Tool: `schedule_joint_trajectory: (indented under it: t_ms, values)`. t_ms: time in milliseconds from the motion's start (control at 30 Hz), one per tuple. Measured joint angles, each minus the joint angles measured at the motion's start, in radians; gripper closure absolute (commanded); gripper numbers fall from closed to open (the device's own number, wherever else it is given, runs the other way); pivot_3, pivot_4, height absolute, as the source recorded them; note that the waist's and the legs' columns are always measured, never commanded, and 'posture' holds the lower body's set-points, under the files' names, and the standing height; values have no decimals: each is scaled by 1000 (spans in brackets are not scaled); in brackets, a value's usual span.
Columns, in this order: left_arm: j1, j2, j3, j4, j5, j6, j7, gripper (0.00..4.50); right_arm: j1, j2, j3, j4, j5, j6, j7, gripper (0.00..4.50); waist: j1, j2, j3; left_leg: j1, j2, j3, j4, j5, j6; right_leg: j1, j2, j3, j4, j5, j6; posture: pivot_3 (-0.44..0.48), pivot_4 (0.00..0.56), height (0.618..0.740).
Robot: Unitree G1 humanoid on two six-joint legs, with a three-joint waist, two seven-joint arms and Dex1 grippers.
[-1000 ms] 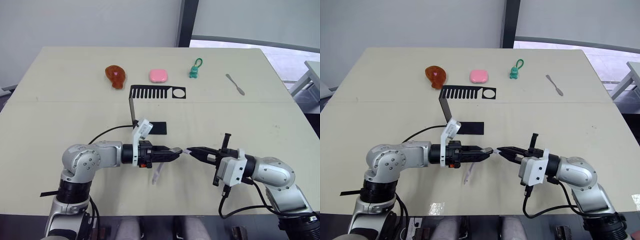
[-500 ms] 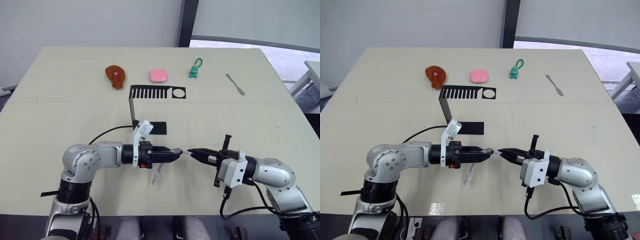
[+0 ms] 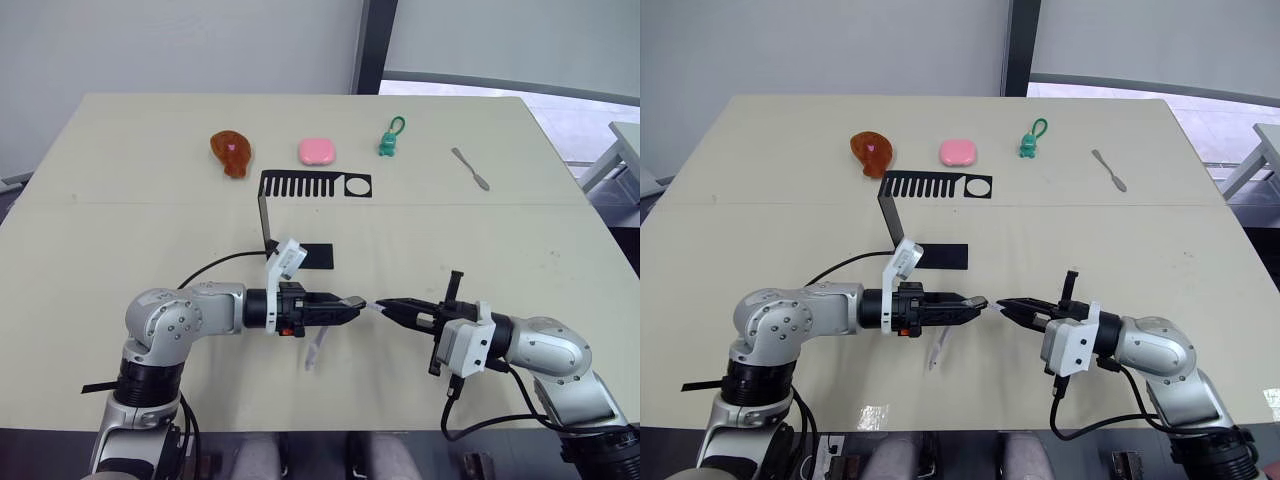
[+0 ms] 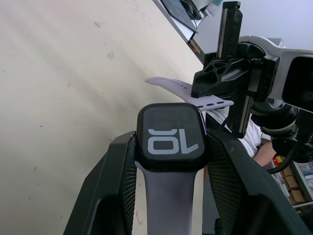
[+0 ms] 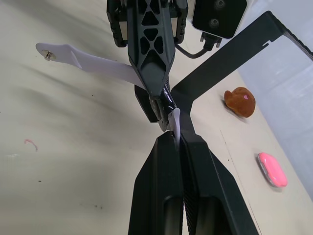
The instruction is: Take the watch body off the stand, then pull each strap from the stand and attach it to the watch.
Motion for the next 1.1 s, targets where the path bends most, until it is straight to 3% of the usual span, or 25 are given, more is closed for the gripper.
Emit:
schedule_joint_trajectory:
  t_ms: [1100]
  values:
    - [0, -3, -3, 0, 8, 0, 1, 2917, -21, -3, 18, 10, -28, 2, 0, 4500, 0, 0, 0, 0, 0, 0, 0, 0, 0, 0, 0, 0, 0, 0, 0, 0, 150, 740]
